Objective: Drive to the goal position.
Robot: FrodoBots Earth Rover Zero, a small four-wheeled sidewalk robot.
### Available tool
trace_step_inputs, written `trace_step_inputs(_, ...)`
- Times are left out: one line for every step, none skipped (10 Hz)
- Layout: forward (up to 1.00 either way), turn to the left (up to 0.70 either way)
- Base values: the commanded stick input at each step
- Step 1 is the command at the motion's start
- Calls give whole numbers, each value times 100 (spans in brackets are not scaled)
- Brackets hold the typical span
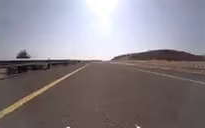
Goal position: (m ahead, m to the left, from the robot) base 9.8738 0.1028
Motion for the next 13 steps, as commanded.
trace_step_inputs(70, 0)
trace_step_inputs(70, 0)
trace_step_inputs(70, 0)
trace_step_inputs(70, 0)
trace_step_inputs(70, 0)
trace_step_inputs(70, 0)
trace_step_inputs(70, 0)
trace_step_inputs(70, 0)
trace_step_inputs(70, 0)
trace_step_inputs(70, 0)
trace_step_inputs(70, 0)
trace_step_inputs(70, 0)
trace_step_inputs(70, 0)
